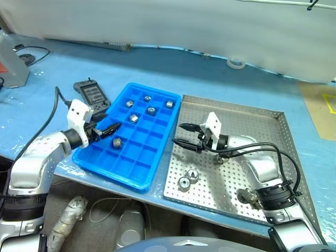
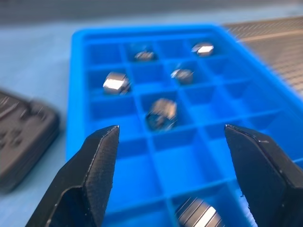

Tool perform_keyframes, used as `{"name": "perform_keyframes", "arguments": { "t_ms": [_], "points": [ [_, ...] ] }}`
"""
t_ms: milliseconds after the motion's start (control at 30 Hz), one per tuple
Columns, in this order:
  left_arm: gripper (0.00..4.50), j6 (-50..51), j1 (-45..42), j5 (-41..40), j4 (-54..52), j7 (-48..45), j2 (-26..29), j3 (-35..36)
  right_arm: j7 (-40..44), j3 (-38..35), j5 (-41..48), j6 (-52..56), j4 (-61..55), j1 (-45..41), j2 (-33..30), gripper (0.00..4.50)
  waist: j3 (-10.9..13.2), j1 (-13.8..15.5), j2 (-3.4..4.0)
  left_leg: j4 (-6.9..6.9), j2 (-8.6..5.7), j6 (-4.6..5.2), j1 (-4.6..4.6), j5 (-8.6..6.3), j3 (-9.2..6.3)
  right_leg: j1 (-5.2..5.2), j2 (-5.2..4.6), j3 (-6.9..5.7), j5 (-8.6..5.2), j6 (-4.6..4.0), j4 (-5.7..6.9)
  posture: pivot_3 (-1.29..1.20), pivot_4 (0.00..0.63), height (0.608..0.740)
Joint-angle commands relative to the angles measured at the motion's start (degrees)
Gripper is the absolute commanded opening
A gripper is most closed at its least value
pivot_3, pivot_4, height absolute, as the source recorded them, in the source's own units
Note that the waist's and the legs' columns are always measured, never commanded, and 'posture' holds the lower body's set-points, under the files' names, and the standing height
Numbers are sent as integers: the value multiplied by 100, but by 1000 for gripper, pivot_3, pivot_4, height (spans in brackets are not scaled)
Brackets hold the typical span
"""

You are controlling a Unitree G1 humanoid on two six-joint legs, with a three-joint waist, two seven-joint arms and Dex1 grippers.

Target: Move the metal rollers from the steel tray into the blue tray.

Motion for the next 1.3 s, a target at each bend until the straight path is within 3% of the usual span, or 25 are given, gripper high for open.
{"name": "perform_keyframes", "arguments": {
  "t_ms": [33,300,400,700,900,1067,1300],
  "points": [
    [3730,40,-304,-131,80,-235,38,-148,-136,-294,151,14,-358,100,-51,3243,0,-1,0,0,1,-1,2,0,0,-1,1,0,0,0,0,29,150,740],
    [3730,24,-973,-243,512,-1084,13,-697,-430,-617,256,241,-929,573,-195,3243,-3,-124,-5,0,3,-26,3,12,2,6,4,3,0,0,0,-75,150,740],
    [3730,-383,-1629,35,1304,-1726,-237,-1261,-761,-995,364,401,-1291,757,-233,3243,-2,-185,-2,1,2,-27,4,13,5,7,4,9,0,0,-1,-176,150,740],
    [3730,-1713,-2886,894,3388,-2534,-1604,-2292,-1035,-1962,436,783,-2348,2450,-925,3243,-8,-491,-6,9,1,2,4,-8,24,35,2,22,1,-2,-25,-386,150,740],
    [3730,-2359,-3181,1311,4286,-2879,-2549,-2755,-1486,-2266,493,1062,-3177,3232,-876,3243,-12,-848,2,65,18,37,4,-76,31,49,2,22,0,-3,-38,-482,150,740],
    [3730,-3160,-3632,1792,5501,-3054,-3257,-2997,-1729,-3196,946,1299,-3654,3738,-785,3243,-14,-1014,23,101,25,64,4,-103,65,62,0,39,0,-4,-70,-558,150,740],
    [3730,-4164,-4423,2368,7157,-2954,-3974,-2890,-1917,-3739,1052,1354,-4231,4612,-636,3243,-21,-1248,32,133,-10,124,-18,-143,92,61,-54,41,0,-4,-86,-664,150,740]
  ]
}}
